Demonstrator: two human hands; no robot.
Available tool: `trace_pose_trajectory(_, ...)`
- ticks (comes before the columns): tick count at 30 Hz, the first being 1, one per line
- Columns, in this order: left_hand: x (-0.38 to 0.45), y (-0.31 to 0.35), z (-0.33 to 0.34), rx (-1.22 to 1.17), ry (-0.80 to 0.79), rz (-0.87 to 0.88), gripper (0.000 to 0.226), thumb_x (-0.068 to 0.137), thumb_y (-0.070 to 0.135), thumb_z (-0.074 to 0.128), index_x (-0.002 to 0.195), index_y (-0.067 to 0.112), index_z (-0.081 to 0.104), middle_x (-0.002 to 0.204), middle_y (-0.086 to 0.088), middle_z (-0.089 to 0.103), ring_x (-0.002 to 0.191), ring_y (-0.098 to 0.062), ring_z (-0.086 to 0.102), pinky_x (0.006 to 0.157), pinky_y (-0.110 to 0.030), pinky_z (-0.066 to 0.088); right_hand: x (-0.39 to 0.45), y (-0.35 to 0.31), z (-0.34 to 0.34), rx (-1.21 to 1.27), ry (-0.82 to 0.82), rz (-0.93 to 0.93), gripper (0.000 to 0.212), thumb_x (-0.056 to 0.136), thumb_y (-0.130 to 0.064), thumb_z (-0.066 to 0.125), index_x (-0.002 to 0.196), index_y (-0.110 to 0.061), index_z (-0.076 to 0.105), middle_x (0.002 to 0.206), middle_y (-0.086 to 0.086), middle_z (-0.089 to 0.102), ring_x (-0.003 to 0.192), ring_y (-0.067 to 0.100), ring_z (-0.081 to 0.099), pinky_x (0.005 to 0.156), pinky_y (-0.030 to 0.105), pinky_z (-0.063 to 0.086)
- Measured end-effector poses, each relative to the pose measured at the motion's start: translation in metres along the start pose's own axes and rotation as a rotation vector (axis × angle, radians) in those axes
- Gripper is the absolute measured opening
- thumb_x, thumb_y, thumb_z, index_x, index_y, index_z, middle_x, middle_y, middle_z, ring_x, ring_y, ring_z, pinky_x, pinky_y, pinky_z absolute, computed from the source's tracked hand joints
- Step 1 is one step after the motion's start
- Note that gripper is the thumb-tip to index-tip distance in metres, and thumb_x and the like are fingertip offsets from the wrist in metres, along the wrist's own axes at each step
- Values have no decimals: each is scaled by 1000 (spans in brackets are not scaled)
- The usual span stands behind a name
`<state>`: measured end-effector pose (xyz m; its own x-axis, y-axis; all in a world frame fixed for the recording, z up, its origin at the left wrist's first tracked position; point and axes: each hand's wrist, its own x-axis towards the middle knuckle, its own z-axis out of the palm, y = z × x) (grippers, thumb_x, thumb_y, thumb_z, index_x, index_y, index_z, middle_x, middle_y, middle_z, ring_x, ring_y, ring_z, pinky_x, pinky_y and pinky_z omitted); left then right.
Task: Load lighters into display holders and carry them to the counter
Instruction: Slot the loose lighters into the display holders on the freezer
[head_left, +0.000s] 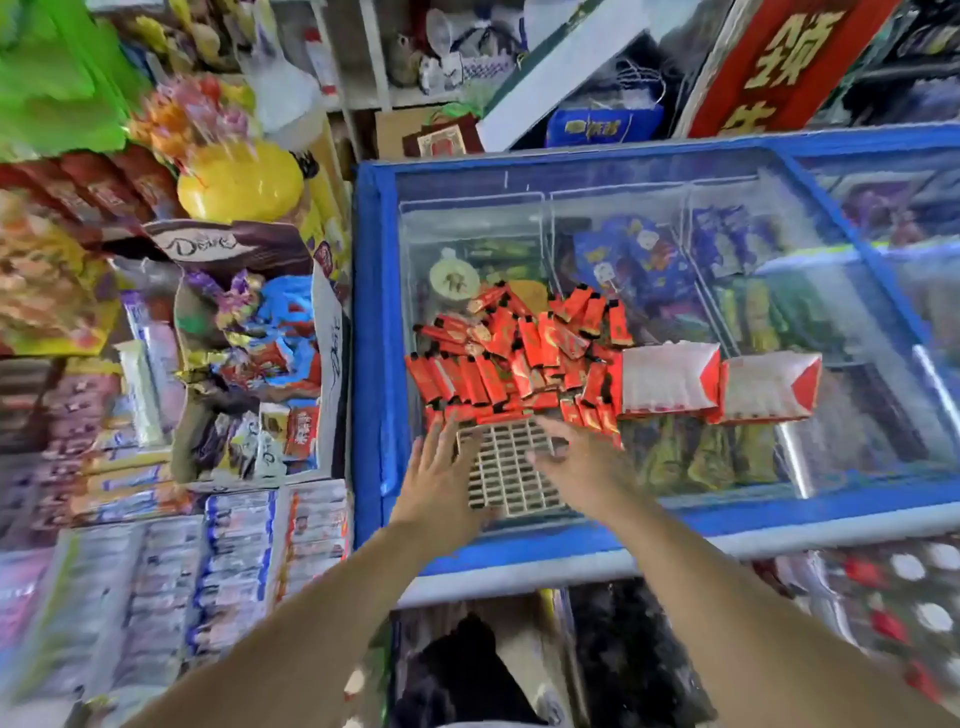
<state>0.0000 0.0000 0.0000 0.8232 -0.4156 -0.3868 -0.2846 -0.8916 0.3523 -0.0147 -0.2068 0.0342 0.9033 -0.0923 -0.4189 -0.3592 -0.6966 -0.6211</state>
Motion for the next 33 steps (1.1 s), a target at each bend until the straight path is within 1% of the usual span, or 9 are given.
trace_pose_trajectory(2,8,-11,3,34,-2,39,116,81,71,63,156,33,-17,161,0,-35,148,-23,-33,124,-46,-11,20,-15,8,-103,9,-5,50,96,-40,62,144,-36,49,118,-2,69,61,5,55,51,17,36)
trace_pose_trajectory(3,11,-16,6,51,-6,48,119,79,75,61,153,35,-23,159,1,-39,146,-22,-36,123,-46,-14,27,-22,12,-141,16,-13,48,96,-39,62,142,-36,50,112,-3,69,61,5,54,52,18,37)
trace_pose_trajectory(6,16,-26,18,33,-8,100,117,77,80,51,154,34,-23,156,5,-43,145,-20,-39,123,-47,-13,43,-40,26,-326,51,-42,39,97,-33,61,135,-36,55,120,-8,66,90,15,65,72,28,52)
trace_pose_trajectory(9,17,-34,24,64,-1,119,114,81,80,48,158,28,-17,159,3,-39,145,-21,-38,124,-50,-7,56,-41,35,-485,92,-100,34,97,-25,60,130,-31,59,130,-8,59,106,17,64,85,33,54)
trace_pose_trajectory(17,14,-31,22,49,-22,107,117,84,77,52,155,26,-25,157,2,-43,143,-21,-42,121,-47,-14,71,-39,40,-670,138,-191,30,93,-13,65,120,-25,65,124,-8,63,101,13,64,74,32,58)
trace_pose_trajectory(23,13,-27,18,47,-53,77,116,85,76,52,154,28,-28,155,4,-45,142,-20,-44,123,-49,-11,71,-35,31,-731,140,-267,24,92,-24,70,116,-29,71,113,-10,69,104,12,63,77,29,57)
trace_pose_trajectory(27,13,-23,15,47,-58,33,115,86,75,51,153,27,-30,153,5,-48,139,-18,-47,123,-50,-12,60,-26,20,-486,275,-240,23,94,-34,66,115,-26,71,113,-8,69,110,14,62,82,30,56)
trace_pose_trajectory(29,14,-20,14,70,-65,17,116,86,76,50,152,27,-31,152,3,-49,139,-19,-47,122,-52,-12,50,-25,15,-120,264,-138,23,97,-38,60,116,-26,65,110,-10,67,102,8,62,82,27,53)
trace_pose_trajectory(33,17,-16,12,134,-64,-13,115,86,78,47,152,24,-30,153,-1,-49,140,-23,-45,122,-55,-8,28,-36,-4,739,23,167,15,100,-25,58,113,-19,63,95,-3,75,86,13,71,75,32,57)
